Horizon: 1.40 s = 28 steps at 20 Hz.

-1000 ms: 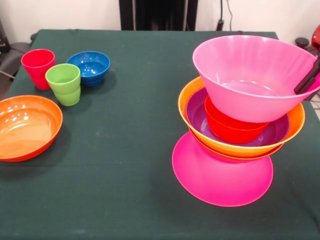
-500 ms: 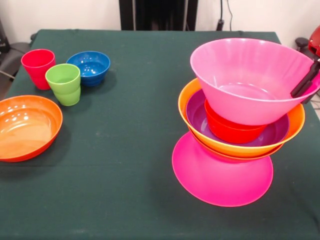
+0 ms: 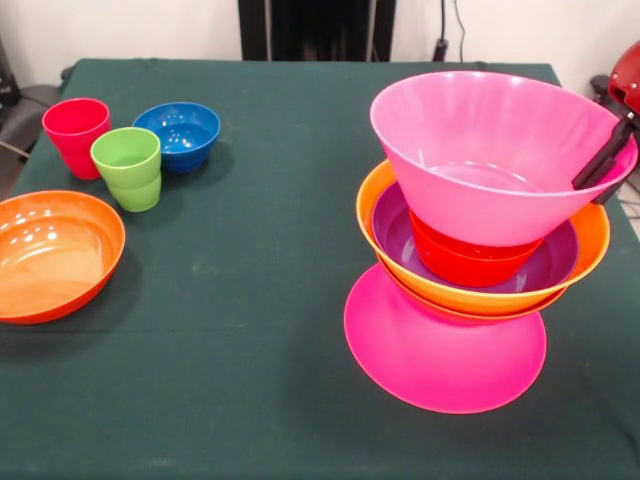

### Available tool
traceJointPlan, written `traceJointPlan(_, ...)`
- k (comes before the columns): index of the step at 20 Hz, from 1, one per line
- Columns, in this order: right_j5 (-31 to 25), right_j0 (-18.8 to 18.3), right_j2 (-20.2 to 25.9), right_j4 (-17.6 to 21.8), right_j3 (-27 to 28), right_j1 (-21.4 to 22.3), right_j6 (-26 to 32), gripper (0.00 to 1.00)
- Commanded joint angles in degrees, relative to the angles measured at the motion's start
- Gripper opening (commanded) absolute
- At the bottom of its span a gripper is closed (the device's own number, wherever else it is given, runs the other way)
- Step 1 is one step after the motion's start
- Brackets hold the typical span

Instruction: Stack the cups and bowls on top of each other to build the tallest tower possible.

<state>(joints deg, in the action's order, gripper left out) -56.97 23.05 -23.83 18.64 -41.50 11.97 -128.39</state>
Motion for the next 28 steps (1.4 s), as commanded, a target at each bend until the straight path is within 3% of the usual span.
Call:
traceJointPlan(1, 1.12, -1.09, 2.54, -0.45, -2.68, 0.57, -5.87, 0.00)
traceJointPlan(28, 3.50, -0.24, 3.17, -1.82, -5.99, -0.82, -9.42, 0.00)
